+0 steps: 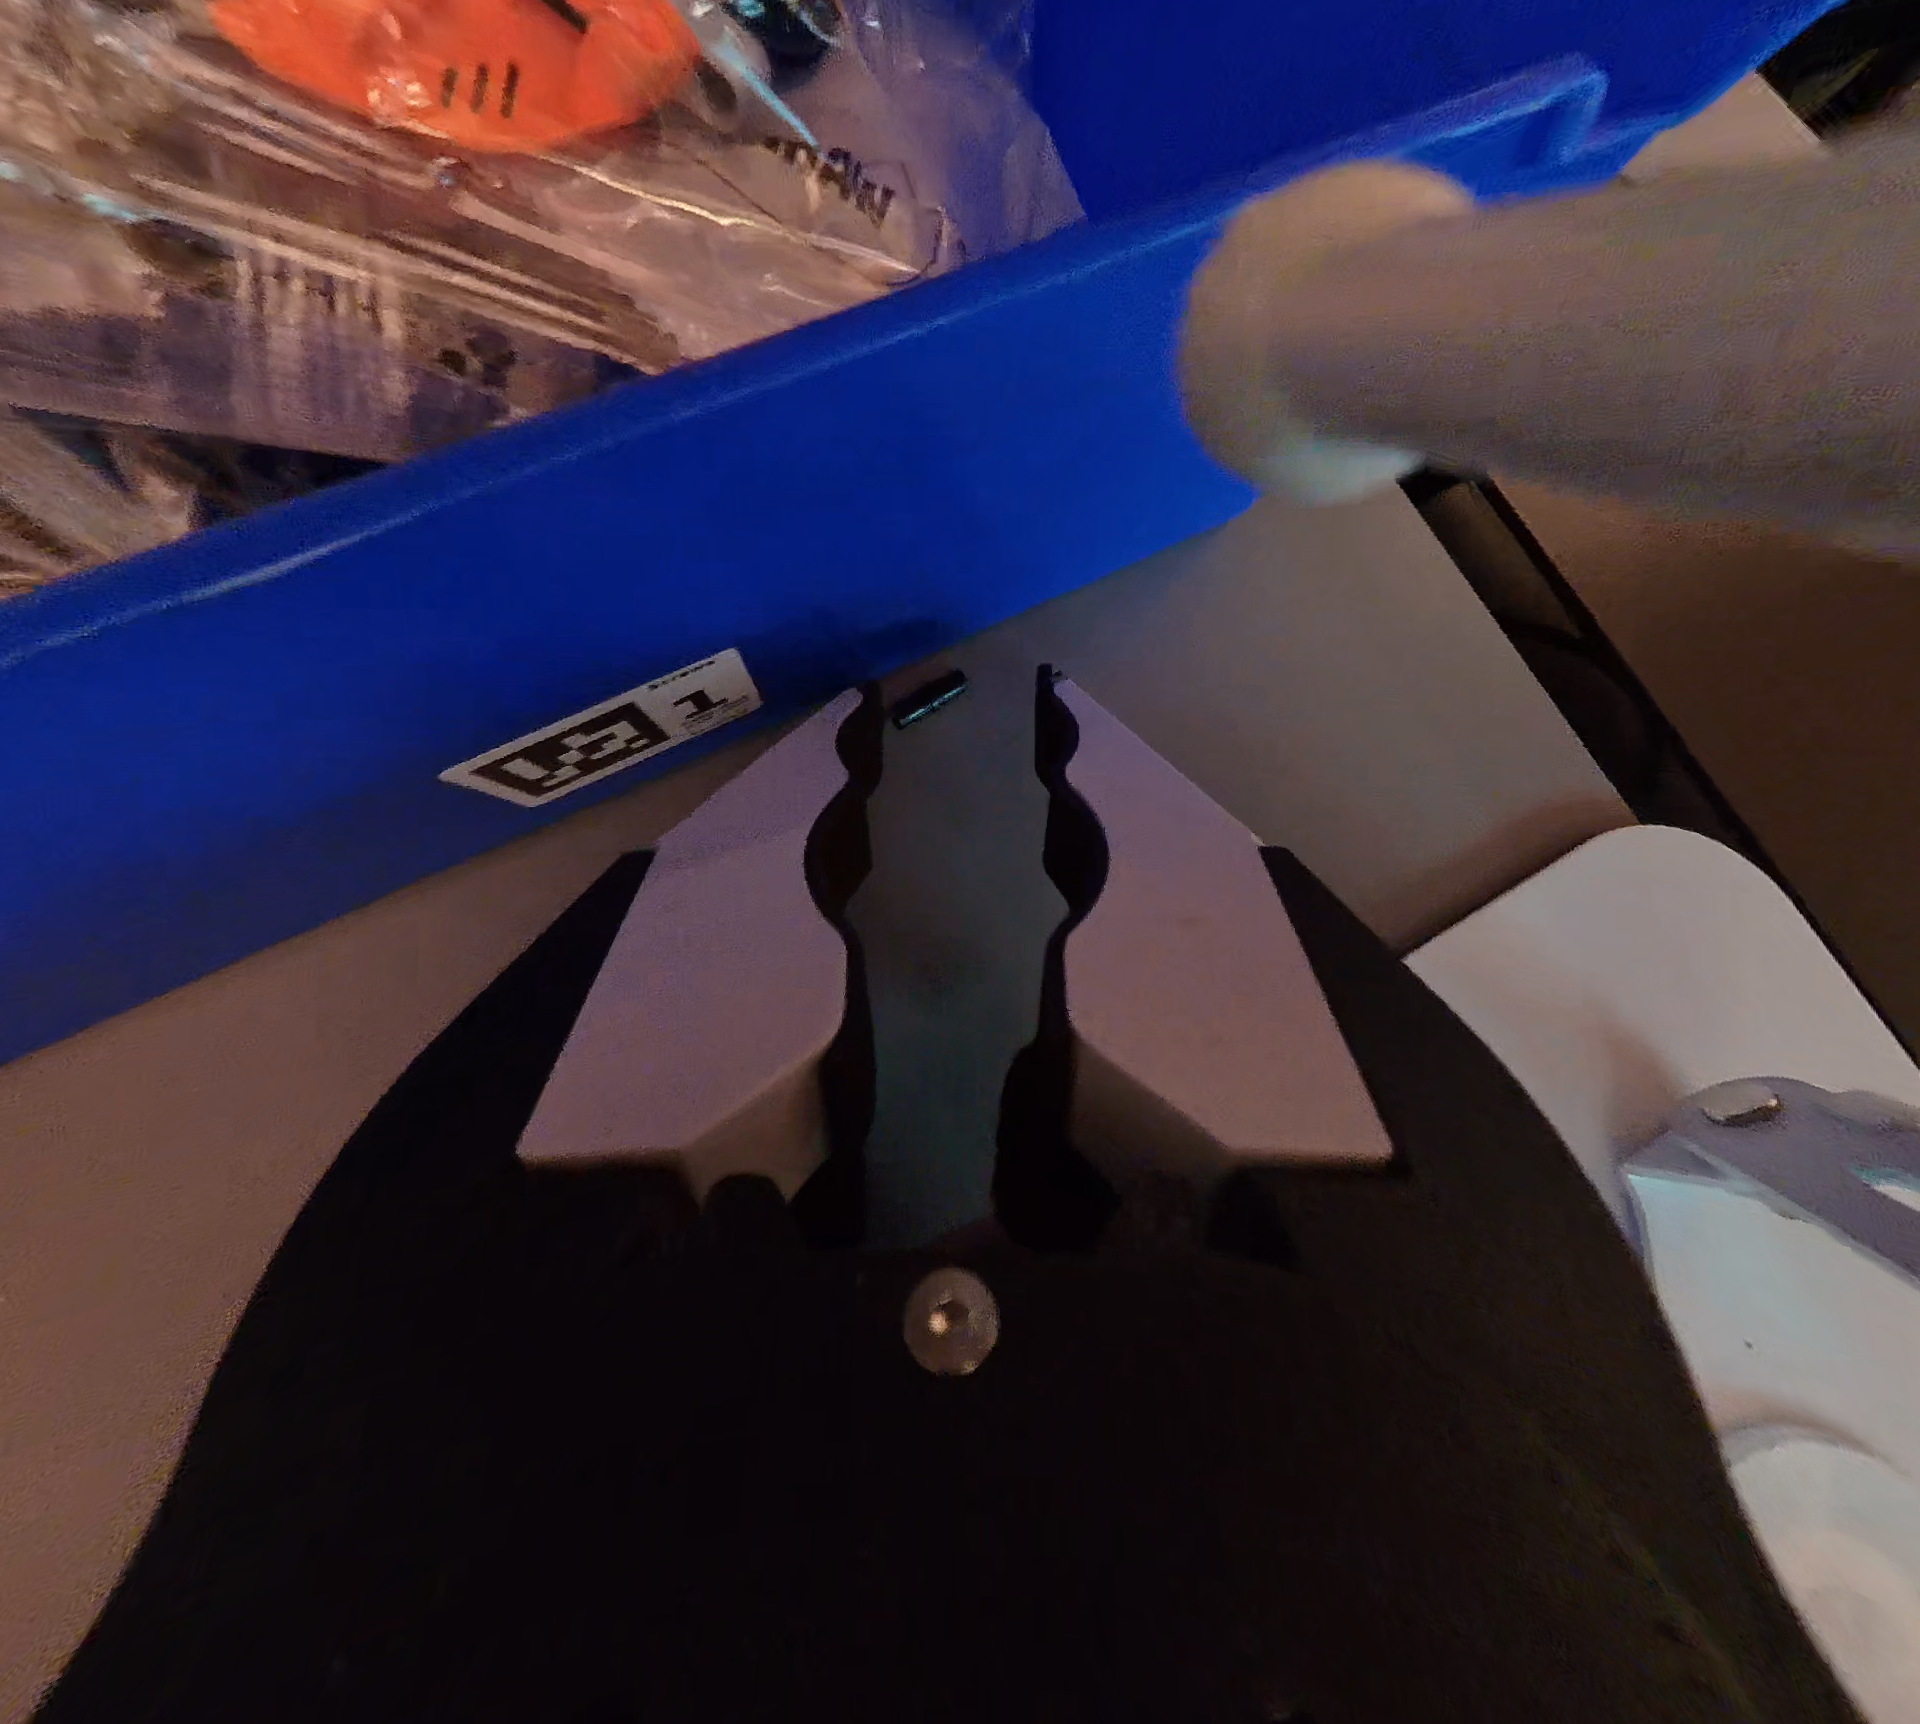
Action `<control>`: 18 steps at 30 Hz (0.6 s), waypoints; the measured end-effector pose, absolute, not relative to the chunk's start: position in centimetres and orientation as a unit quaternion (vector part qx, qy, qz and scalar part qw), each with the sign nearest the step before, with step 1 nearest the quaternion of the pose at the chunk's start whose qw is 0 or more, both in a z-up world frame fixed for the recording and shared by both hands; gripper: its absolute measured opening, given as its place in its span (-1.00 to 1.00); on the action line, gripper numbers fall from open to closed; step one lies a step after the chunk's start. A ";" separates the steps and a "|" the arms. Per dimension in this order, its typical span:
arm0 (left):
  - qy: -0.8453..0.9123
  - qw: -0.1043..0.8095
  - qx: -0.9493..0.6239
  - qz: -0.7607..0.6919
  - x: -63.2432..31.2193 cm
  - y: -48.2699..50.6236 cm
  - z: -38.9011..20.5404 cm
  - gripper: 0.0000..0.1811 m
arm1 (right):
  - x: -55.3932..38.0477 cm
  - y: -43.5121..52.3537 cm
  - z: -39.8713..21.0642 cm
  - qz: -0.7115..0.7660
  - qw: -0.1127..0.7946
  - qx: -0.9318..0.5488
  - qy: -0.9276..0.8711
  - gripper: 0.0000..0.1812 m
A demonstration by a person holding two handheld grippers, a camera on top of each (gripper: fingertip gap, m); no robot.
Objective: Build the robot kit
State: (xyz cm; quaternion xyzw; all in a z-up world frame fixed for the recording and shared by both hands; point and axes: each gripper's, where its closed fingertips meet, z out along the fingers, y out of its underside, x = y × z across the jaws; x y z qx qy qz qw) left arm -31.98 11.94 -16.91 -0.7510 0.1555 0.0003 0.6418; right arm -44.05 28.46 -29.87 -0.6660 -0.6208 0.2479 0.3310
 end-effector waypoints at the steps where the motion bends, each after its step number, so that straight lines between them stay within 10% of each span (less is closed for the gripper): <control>1: 0.156 0.641 -0.751 0.001 -32.0 11.9 -16.9 -0.71 | -44.1 28.5 -29.9 0.251 0.326 -0.670 -0.618 -0.71; 18: 0.156 0.639 -0.753 0.005 -32.1 12.1 -17.1 -0.71 | -42.9 26.9 -29.9 0.270 0.303 -0.675 -0.616 -0.87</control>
